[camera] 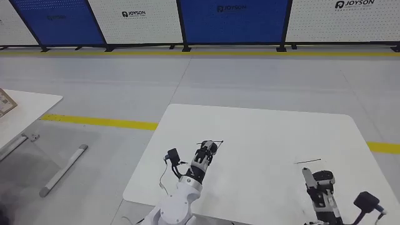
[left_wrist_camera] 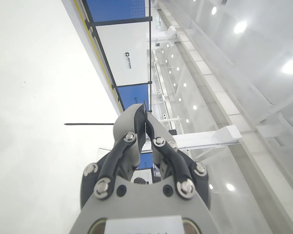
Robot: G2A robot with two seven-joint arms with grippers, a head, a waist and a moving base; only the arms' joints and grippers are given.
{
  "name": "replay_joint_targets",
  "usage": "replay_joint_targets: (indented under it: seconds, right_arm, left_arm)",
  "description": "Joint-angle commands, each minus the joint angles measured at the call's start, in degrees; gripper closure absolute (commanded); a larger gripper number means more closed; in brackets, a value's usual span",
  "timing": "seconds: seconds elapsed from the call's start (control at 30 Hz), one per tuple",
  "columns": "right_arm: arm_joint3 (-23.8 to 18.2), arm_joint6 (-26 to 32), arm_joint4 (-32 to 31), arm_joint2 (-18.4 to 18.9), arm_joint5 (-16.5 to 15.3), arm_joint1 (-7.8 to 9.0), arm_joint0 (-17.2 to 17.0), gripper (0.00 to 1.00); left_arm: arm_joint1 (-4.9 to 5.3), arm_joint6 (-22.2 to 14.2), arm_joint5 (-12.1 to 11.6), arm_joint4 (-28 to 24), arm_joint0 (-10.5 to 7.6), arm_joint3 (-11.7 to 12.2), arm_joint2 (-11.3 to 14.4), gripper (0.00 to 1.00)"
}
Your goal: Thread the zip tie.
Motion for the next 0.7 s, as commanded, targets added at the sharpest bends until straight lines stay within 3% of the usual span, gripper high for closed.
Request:
replay_joint_targets:
  seconds: [0.0, 0.17, 0.23, 0.67]
  right_arm:
    - [-0.08, 1.36, 4.95, 2.48, 0.2, 0.12, -0.3, 0.0]
    - [0.29, 7.09, 19.08, 8.83, 10.86, 0.18, 1.94, 0.0]
    - [-0.07, 9.58, 20.07, 9.93, 14.59, 0.27, 2.96, 0.0]
    - [-0.07, 9.58, 20.07, 9.93, 14.59, 0.27, 2.96, 0.0]
  left_arm:
    - [-0.06, 0.83, 0.19, -1.03, 0.06, 0.36, -0.66, 1.0]
    - [-0.18, 1.12, 0.0, -1.98, -0.05, 1.69, -1.4, 1.0]
    - [-0.2, 0.56, -0.29, -2.41, -0.12, 1.96, -1.46, 1.0]
    - [-0.2, 0.56, -0.29, -2.41, -0.12, 1.96, -1.46, 1.0]
